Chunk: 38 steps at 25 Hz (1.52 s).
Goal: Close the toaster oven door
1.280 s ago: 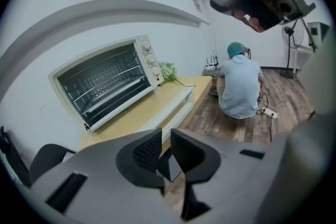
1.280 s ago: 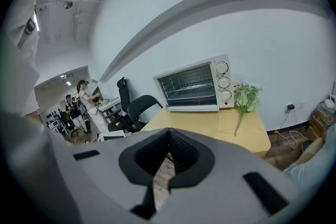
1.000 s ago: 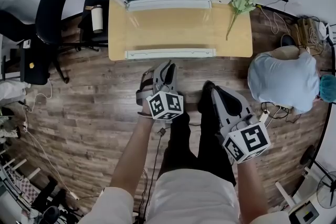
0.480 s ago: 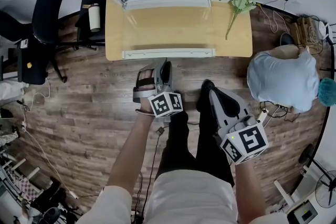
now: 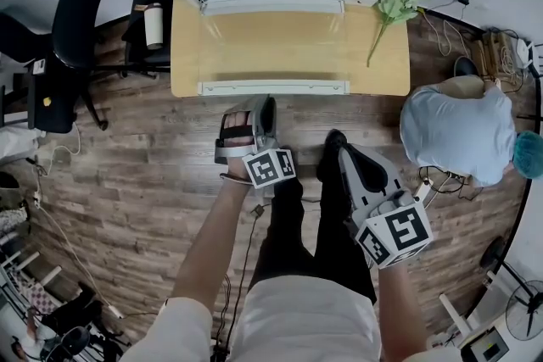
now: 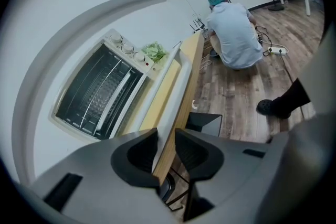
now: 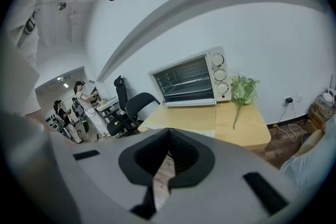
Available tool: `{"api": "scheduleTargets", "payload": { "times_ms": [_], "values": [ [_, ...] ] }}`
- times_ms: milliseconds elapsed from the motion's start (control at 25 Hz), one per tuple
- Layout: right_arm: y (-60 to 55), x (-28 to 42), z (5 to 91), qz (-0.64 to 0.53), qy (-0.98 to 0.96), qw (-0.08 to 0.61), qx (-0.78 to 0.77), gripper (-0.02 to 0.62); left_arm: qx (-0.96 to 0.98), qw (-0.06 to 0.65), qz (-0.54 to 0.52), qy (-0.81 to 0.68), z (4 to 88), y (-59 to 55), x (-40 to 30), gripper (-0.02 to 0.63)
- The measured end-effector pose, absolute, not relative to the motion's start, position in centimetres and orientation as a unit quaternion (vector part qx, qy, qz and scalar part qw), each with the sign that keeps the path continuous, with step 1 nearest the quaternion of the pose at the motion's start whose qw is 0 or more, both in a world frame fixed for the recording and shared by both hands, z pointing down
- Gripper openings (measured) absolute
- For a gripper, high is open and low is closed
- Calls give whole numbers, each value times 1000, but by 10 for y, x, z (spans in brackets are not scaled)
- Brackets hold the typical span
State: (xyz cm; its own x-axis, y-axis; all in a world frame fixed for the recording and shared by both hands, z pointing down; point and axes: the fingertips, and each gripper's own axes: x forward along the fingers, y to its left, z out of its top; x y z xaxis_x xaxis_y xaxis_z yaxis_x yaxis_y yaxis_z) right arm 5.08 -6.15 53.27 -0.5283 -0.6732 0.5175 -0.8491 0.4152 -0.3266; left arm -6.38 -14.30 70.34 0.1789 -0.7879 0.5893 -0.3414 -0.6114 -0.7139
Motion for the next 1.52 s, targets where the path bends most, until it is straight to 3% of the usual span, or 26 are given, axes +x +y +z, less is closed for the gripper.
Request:
{"api": "scheduleTargets", "payload": {
  "times_ms": [520, 1520],
  "values": [
    [-57, 55, 536, 289, -824, 158, 462, -2, -706, 249, -524, 408, 701, -149, -68, 75],
    [-68, 67, 518, 282, -819, 134, 482, -2, -712, 242, -514, 412, 672, -149, -70, 95]
  ]
}}
